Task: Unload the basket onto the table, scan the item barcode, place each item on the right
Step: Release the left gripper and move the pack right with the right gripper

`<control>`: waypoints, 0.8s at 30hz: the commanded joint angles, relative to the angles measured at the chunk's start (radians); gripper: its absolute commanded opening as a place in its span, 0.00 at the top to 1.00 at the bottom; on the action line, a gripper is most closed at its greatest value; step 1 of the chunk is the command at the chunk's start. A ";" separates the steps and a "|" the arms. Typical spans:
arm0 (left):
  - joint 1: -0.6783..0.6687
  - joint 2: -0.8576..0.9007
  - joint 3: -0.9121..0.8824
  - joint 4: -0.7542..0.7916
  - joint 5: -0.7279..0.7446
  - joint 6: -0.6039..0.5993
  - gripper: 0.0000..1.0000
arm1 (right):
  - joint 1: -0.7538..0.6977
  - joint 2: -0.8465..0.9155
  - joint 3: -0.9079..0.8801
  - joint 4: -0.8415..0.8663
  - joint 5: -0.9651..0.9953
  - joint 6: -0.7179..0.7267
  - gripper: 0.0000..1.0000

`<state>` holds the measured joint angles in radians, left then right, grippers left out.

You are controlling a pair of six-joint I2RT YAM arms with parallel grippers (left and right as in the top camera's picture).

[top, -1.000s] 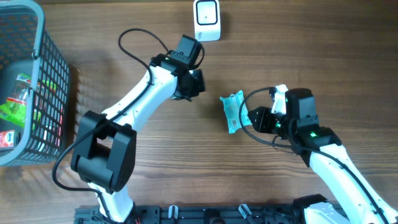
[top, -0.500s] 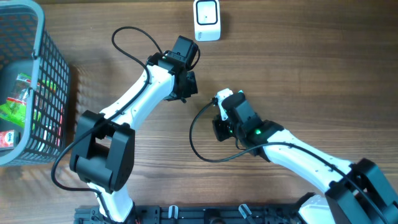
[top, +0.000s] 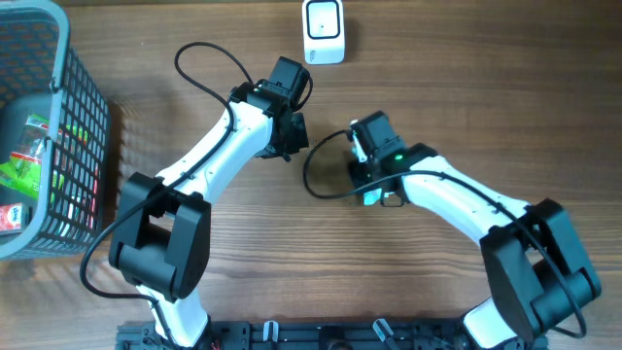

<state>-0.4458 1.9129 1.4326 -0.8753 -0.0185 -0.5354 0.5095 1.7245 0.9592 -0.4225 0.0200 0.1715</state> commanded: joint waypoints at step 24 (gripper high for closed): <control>0.003 -0.090 -0.006 -0.058 0.006 0.012 0.96 | -0.301 -0.296 0.176 -0.423 0.112 0.023 0.74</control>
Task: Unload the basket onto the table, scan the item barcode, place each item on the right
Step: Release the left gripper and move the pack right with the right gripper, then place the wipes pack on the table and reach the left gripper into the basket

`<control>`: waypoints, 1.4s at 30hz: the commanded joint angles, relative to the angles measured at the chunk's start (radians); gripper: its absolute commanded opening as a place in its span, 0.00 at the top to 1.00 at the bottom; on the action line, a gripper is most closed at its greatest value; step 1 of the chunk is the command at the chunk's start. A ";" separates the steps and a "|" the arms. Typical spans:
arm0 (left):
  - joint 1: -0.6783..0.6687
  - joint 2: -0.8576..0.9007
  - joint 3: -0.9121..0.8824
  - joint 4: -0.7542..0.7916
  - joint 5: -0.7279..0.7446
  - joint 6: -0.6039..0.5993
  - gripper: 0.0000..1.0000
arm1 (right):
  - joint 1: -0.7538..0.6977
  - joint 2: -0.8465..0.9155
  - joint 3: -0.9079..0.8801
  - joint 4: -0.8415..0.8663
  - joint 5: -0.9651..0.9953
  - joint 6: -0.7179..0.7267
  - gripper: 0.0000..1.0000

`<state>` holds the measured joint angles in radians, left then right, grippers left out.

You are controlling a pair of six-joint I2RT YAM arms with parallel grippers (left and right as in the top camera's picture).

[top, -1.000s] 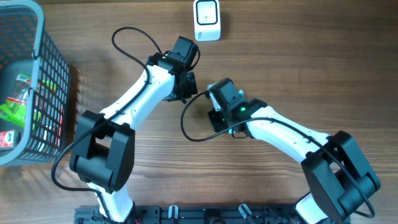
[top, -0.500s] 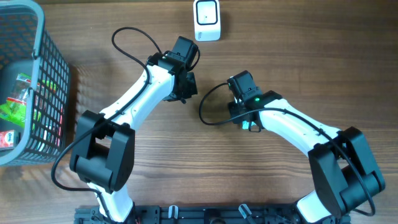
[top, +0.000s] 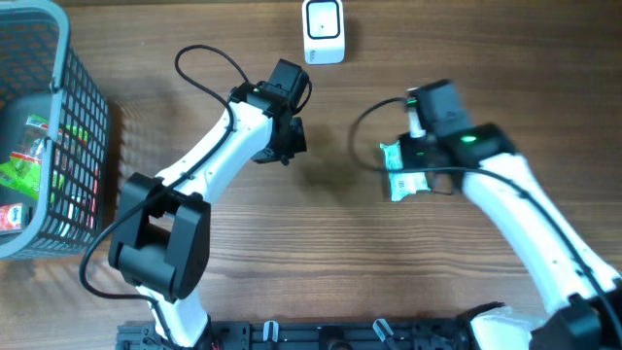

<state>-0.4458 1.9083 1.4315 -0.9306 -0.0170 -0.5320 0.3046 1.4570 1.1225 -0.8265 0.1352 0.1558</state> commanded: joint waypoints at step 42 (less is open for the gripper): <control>1.093 0.217 0.119 0.315 -0.108 0.080 0.00 | -0.174 -0.026 0.012 0.021 -0.043 0.083 0.00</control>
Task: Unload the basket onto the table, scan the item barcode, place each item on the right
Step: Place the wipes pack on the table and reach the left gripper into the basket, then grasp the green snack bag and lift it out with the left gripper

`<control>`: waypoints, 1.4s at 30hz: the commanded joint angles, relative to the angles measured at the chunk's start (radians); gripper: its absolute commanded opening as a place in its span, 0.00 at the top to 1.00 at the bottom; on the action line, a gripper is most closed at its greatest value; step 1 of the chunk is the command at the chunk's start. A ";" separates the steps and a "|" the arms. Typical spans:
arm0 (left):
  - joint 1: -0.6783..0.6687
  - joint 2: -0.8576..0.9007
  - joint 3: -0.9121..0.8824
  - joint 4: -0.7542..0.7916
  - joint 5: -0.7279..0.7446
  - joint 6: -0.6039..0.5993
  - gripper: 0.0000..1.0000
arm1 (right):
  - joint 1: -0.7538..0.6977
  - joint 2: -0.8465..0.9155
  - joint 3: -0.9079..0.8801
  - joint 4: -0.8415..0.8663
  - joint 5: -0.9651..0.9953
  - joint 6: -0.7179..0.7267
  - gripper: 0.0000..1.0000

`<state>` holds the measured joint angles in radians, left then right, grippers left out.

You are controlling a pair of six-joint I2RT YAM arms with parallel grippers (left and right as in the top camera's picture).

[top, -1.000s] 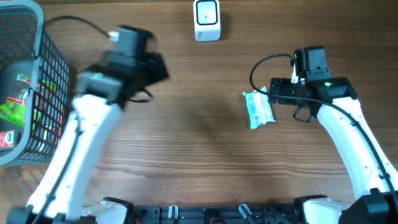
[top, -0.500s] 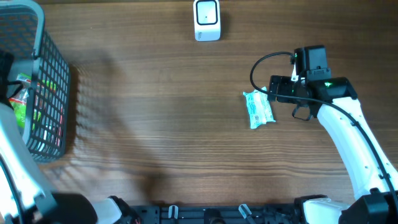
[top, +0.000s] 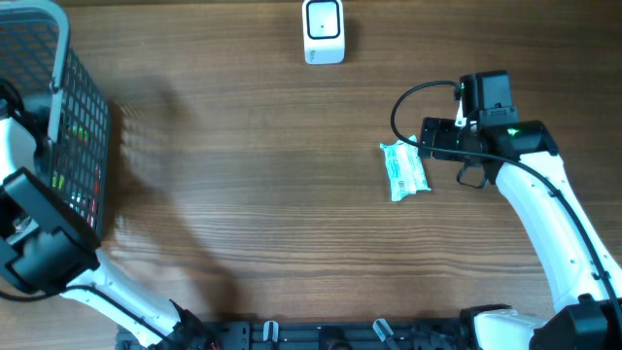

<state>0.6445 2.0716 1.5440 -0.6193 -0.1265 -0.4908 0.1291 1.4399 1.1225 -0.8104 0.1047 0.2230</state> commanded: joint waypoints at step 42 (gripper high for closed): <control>-1.197 -0.113 -0.095 -0.315 0.107 0.099 0.16 | 0.002 -0.007 0.012 0.010 -0.013 0.016 0.00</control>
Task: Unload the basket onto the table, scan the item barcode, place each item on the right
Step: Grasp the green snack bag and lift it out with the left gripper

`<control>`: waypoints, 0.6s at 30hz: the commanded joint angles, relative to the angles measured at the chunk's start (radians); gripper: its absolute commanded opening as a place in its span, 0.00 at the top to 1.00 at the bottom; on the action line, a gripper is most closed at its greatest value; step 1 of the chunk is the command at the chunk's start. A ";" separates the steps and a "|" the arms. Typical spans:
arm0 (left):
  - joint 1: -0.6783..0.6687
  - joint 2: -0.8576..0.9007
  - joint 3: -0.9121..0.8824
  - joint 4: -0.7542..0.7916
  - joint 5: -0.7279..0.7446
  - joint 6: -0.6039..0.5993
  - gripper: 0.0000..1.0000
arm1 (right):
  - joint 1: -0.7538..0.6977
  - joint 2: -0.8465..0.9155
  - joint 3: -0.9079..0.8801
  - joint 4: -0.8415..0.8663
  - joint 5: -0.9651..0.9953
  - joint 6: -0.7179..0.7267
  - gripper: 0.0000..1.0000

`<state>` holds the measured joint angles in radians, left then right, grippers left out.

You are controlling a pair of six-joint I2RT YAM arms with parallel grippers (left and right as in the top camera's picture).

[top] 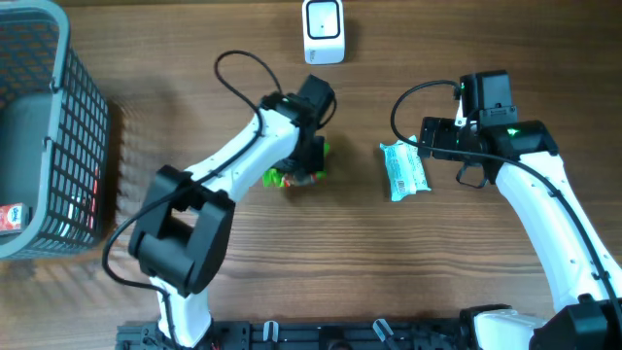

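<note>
The white barcode scanner (323,31) stands at the back middle of the table. My left gripper (309,163) is below it, near the table's middle, shut on a green packet (280,178) that sticks out on both sides of the fingers. A white-and-green packet (403,171) lies flat on the wood to the right. My right gripper (426,144) sits just right of that packet's upper end, open and holding nothing.
A grey wire basket (68,117) stands at the left edge with a red item (10,216) inside. Black cables loop above both wrists.
My left arm was at the basket on the far left; now its gripper is mid-table holding a green packet, and the green item no longer shows in the basket. The right arm and white-and-green packet are unchanged.
Both grippers were close together mid-table, the right one holding the white-and-green packet. Then the right gripper had the packet further right. Then the packet lay on the table, released, and the left arm was at the basket. Now the left gripper holds a green packet below the scanner.
</note>
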<state>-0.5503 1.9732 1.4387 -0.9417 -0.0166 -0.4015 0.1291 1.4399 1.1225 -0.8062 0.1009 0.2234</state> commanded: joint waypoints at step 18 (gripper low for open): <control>0.008 -0.126 -0.267 0.108 0.132 -0.064 0.82 | 0.002 -0.007 0.012 0.005 -0.009 0.015 0.00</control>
<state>-0.5285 1.8481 1.2877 -0.9260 0.1036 -0.4179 0.1291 1.4399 1.1225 -0.8036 0.1005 0.2234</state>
